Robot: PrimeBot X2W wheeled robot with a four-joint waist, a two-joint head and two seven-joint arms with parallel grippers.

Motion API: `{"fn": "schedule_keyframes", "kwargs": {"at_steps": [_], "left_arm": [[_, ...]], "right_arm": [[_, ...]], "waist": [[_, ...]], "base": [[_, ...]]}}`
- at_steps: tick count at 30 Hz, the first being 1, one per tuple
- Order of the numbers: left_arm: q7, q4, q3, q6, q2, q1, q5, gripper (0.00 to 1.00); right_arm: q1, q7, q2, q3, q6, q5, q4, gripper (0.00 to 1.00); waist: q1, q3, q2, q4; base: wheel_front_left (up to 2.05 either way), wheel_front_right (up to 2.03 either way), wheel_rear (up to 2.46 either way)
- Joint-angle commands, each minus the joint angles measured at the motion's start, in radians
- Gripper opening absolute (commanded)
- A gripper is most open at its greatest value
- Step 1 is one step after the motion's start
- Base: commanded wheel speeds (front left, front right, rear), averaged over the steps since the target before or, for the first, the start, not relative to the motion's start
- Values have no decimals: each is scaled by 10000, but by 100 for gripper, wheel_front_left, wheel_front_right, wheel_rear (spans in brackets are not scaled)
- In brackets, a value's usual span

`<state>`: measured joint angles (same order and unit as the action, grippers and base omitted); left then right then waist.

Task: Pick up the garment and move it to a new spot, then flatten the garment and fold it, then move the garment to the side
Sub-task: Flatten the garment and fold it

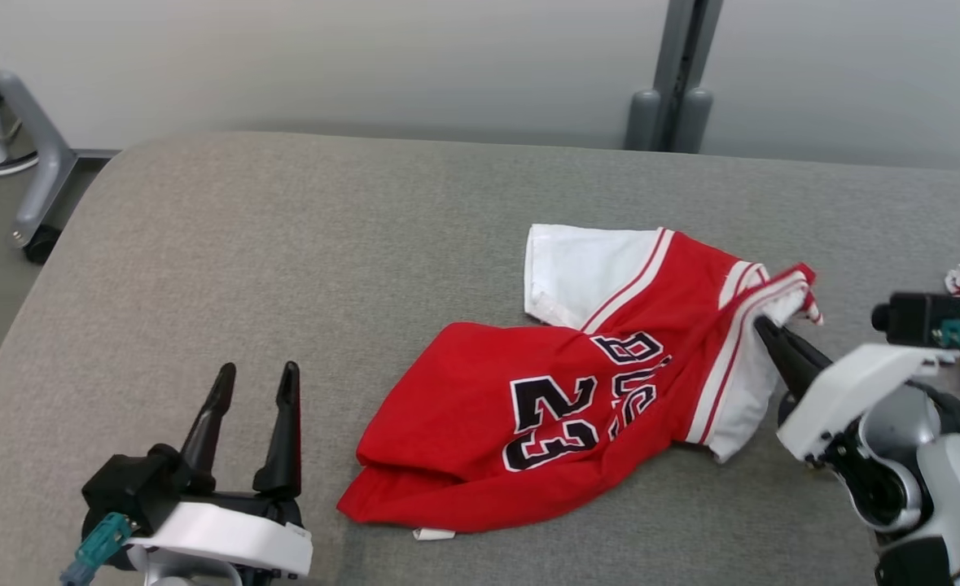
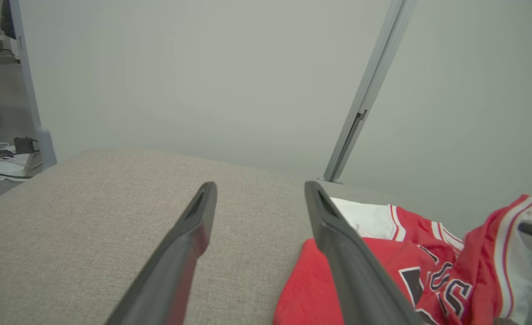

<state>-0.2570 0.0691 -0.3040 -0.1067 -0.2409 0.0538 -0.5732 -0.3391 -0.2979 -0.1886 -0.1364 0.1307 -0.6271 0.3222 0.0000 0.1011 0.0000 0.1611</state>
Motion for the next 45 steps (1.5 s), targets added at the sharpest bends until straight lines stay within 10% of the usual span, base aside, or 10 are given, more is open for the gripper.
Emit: {"fn": "schedule_keyframes", "kwargs": {"at_steps": [1, 7, 10, 12, 23, 31, 45], "left_arm": [[-46, 45, 10, 60, -12, 229, 69, 100], [-68, 431, -24, 281, 259, 427, 105, 100], [-80, 597, 39, 379, 362, 460, 126, 100], [-76, 735, 63, 465, 389, 512, 148, 100], [-86, 1122, 249, 727, 477, 632, 314, 100], [-85, 1176, 362, 881, 490, 589, 476, 100], [-77, 1397, 498, 1159, 709, 1040, 582, 100]], "right_arm": [[-248, -77, -44, -29, 2, 32, 143, 0], [-1524, -256, 315, -503, 2, 326, 1326, 0], [-2032, -142, 576, -706, 2, 447, 1858, 39], [-2338, -59, 763, -1039, 2, 507, 2181, 100], [-2394, 1592, 458, -2233, 2, -392, 1922, 100], [-1937, 2741, -330, -1239, 2, -362, 1874, 100], [-3540, 1347, -147, -1462, 2, 85, 4652, 100]], "waist": [[0, 109, 0, 181], [0, 245, 0, 595], [0, 304, 0, 643], [0, 348, 0, 640], [0, 329, 0, 389], [0, 306, 0, -29], [0, 1010, 0, 228]], "base": [[0, 0, 0], [0, 0, 0], [0, 0, 0], [0, 0, 0], [0, 0, 0], [0, 0, 0], [0, 0, 0]]}}
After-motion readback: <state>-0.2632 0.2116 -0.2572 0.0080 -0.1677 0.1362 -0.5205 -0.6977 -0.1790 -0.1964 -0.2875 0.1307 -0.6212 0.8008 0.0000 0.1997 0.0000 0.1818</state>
